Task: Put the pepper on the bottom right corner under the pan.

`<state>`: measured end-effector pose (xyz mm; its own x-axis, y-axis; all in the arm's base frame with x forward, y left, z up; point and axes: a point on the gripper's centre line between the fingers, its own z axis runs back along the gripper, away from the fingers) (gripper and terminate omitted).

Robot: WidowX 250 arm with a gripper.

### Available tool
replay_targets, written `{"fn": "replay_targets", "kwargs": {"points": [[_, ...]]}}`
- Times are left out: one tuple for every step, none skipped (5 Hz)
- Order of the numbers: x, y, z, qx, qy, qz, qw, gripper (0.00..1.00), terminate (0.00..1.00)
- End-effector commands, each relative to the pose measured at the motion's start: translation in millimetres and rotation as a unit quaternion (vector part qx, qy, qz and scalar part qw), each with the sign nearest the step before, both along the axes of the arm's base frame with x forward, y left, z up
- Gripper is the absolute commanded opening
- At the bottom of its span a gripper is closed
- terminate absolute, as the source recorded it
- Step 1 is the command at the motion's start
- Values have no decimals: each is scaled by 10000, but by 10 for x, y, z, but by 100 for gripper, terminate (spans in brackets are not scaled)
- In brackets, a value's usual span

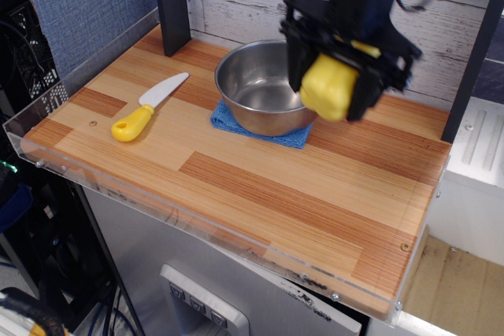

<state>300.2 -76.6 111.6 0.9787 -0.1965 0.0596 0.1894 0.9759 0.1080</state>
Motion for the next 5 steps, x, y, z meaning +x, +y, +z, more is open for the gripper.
{"fn": "replay_targets", "kwargs": {"points": [[-105,69,-511,278,428,187,9985,0,0],[-149,111,-704,369,666,226,9968,0,0],[-260,83,-847,457,860,113,9952,0,0],[-457,30,-930,483,984,-58,9940,0,0],[-593,-17,-976,548,1030,-190,9930,0,0]]}}
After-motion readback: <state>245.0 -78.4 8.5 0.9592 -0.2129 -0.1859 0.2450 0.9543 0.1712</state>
